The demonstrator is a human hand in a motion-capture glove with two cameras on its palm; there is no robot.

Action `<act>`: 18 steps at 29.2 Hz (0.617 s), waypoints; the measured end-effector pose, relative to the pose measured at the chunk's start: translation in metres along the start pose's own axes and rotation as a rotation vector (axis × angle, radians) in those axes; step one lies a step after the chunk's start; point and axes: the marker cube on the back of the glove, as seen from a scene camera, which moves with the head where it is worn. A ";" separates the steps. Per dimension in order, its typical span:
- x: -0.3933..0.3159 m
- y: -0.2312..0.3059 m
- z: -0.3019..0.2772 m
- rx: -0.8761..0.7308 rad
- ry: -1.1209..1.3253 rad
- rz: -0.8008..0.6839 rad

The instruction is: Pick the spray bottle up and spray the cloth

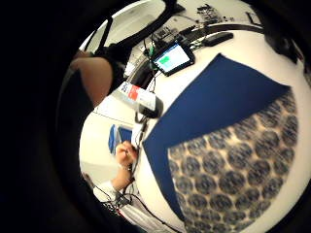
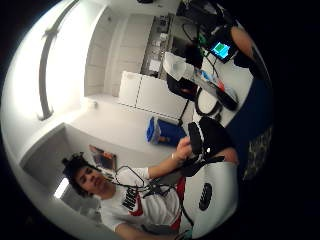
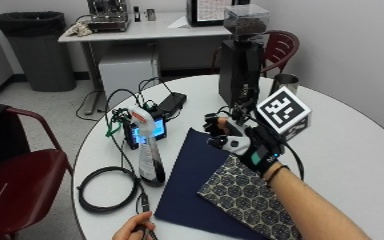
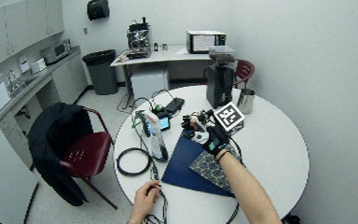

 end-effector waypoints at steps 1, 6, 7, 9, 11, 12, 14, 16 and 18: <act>-0.001 0.007 -0.006 -0.003 0.030 0.004; 0.001 0.030 -0.029 -0.034 0.212 0.018; 0.002 0.034 -0.033 -0.043 0.247 0.019; 0.004 0.041 -0.040 -0.058 0.304 0.023; 0.008 0.050 -0.045 -0.066 0.345 0.029; 0.009 0.054 -0.046 -0.067 0.361 0.033; 0.012 0.061 -0.045 -0.067 0.384 0.038; 0.011 0.064 -0.041 -0.070 0.396 0.034; 0.008 0.063 -0.037 -0.078 0.406 0.024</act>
